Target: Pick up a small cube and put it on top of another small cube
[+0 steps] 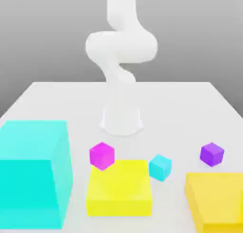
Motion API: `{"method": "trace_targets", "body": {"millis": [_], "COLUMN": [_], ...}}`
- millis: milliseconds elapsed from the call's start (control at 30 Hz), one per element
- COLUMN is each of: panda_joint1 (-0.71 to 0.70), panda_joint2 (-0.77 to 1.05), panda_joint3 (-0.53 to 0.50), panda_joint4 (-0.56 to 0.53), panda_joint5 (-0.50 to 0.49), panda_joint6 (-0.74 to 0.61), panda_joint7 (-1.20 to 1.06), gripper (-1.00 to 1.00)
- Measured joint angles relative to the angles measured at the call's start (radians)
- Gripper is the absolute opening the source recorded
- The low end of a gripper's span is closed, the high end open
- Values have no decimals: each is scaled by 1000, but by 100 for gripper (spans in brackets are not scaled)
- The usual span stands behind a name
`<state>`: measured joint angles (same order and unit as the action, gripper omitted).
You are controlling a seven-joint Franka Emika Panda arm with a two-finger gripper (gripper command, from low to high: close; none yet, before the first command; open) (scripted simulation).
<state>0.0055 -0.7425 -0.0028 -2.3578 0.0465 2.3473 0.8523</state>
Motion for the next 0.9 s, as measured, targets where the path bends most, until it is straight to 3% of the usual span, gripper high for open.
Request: {"method": "trace_targets", "body": {"millis": [233, 533, 733, 900], "panda_joint1": [21, 56, 71, 55], "panda_joint2": [172, 384, 514, 611], "panda_joint3": [44, 180, 293, 394], "panda_joint4": [-164, -372, -513, -626], "panda_joint5": [113, 198, 205, 155], "panda_joint6": [133, 307, 428, 527], "panda_joint7": [164, 417, 629, 838], "gripper": [0, 0, 0, 0]}}
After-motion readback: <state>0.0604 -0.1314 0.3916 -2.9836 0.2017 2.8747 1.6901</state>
